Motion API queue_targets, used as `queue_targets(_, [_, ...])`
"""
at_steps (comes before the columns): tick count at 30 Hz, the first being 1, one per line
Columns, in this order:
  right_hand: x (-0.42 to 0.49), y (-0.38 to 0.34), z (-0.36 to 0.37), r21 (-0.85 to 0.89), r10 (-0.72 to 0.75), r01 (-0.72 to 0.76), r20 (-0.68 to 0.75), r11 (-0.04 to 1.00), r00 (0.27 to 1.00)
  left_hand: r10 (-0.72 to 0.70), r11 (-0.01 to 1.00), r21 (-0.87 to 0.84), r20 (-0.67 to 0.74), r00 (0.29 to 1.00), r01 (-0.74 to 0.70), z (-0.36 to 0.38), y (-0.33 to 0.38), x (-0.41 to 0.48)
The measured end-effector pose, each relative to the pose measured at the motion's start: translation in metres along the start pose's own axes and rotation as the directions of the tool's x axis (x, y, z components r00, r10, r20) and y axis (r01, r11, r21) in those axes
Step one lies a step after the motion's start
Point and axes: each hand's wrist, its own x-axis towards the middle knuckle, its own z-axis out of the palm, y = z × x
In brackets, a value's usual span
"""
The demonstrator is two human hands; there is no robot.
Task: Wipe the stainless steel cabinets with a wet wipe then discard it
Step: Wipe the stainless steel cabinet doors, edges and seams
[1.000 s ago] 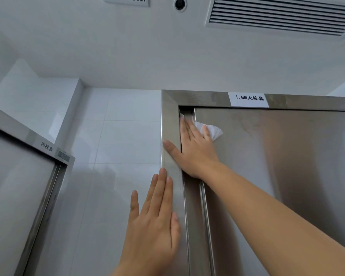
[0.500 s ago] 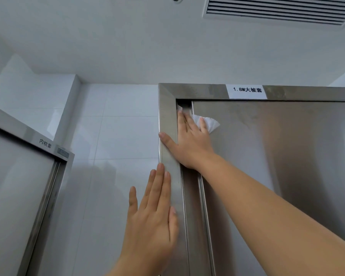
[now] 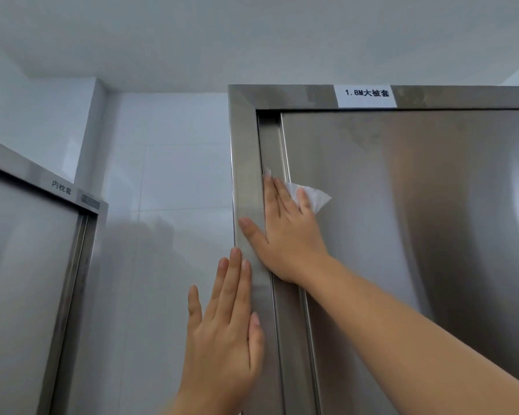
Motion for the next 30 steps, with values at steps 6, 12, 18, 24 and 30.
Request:
queue_targets(6, [-0.034, -0.005, 0.005, -0.001, -0.001, 0.001, 0.039, 1.0, 0.999, 0.015, 1.0, -0.006, 0.035, 0.999, -0.015, 0.0, 0.003, -0.024])
queue_targets(12, [-0.065, -0.012, 0.01, 0.026, 0.0, -0.002, 0.08, 1.0, 0.997, 0.029, 0.999, 0.014, 0.062, 0.998, -0.03, -0.002, 0.005, -0.048])
queue_targets(18, [-0.087, -0.017, 0.012, 0.002, 0.019, -0.019, 0.122, 1.0, 0.992, 0.007, 0.999, 0.033, 0.081, 0.997, -0.01, -0.001, 0.007, -0.065])
queue_targets(24, [-0.102, -0.02, 0.015, 0.003, 0.032, -0.033, 0.152, 0.999, 0.988, -0.029, 0.999, 0.037, 0.122, 0.992, 0.025, -0.003, 0.012, -0.081])
queue_targets(30, [-0.094, -0.017, 0.009, -0.109, 0.026, -0.008, 0.164, 0.994, 0.986, -0.028, 0.998, 0.065, 0.149, 0.988, 0.018, -0.003, 0.011, -0.085])
